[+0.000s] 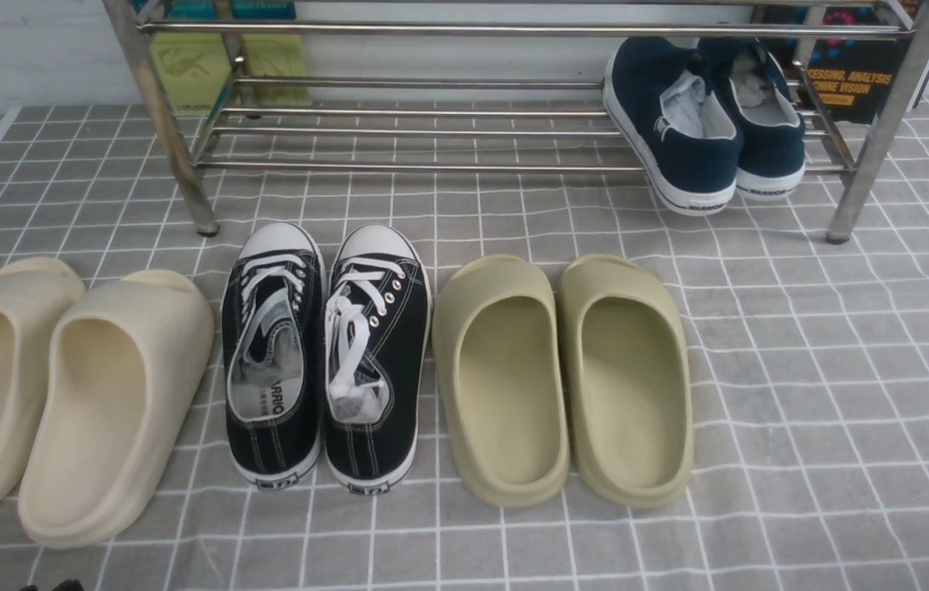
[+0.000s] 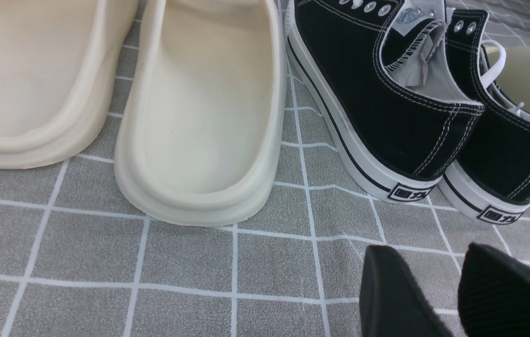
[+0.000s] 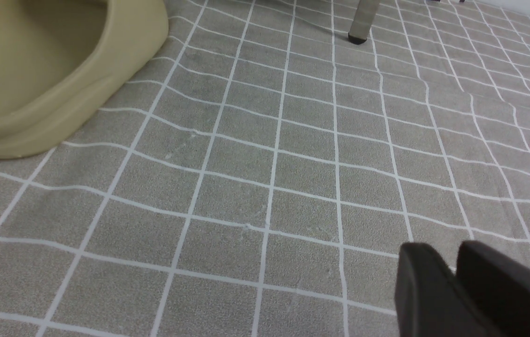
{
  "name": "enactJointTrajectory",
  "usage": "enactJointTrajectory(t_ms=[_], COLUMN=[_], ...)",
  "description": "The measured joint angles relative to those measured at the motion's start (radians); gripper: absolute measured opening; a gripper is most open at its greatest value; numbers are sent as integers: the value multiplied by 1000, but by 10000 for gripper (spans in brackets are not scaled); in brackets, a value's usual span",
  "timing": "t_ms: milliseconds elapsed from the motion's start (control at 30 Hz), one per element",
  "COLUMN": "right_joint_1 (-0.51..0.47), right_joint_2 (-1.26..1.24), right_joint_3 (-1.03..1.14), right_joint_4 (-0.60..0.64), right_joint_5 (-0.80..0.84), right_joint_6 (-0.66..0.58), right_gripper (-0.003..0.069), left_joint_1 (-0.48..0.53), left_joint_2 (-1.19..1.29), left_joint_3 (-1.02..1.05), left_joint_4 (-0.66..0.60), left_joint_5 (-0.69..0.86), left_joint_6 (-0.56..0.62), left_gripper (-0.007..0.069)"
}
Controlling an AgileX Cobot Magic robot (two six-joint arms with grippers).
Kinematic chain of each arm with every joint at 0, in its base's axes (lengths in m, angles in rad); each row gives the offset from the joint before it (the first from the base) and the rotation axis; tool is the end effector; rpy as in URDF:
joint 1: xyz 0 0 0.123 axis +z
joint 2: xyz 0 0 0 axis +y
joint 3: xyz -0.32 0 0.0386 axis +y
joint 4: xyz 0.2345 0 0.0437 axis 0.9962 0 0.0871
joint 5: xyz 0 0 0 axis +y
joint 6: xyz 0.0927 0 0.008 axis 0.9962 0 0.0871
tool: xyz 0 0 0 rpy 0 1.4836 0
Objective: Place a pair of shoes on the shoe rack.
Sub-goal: Use the left arm to grab the shoe closest to it
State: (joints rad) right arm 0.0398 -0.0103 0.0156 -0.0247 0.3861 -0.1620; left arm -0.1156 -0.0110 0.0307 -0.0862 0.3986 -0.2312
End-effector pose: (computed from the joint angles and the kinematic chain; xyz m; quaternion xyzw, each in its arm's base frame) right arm 0.0031 -0.0007 0.1728 -0.0876 0.8013 -0.0466 0.5900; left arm 0.0025 -0.0034 0.1669 -0.0695 0.8105 -0.1363 0.5653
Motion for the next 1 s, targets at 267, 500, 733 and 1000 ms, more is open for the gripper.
enactJointTrajectory(t_ms=[267, 500, 733, 1000], right_joint_1=[0, 0, 0, 0], right_joint_2=[0, 0, 0, 0], right_joint_3=[0, 0, 0, 0], right_joint_4=[0, 0, 0, 0], right_joint_5=[0, 0, 0, 0], right_joint_6=[0, 0, 0, 0], right_gripper=[149, 149, 149, 155], left_joint_1=[0, 0, 0, 0], left_joint_2=[0, 0, 0, 0], left_joint_3=[0, 0, 0, 0], left_joint_4=[12, 13, 16, 25], left_joint_5=[0, 0, 0, -130], left_joint_6=[0, 0, 0, 0], left_gripper=[238, 238, 237, 238])
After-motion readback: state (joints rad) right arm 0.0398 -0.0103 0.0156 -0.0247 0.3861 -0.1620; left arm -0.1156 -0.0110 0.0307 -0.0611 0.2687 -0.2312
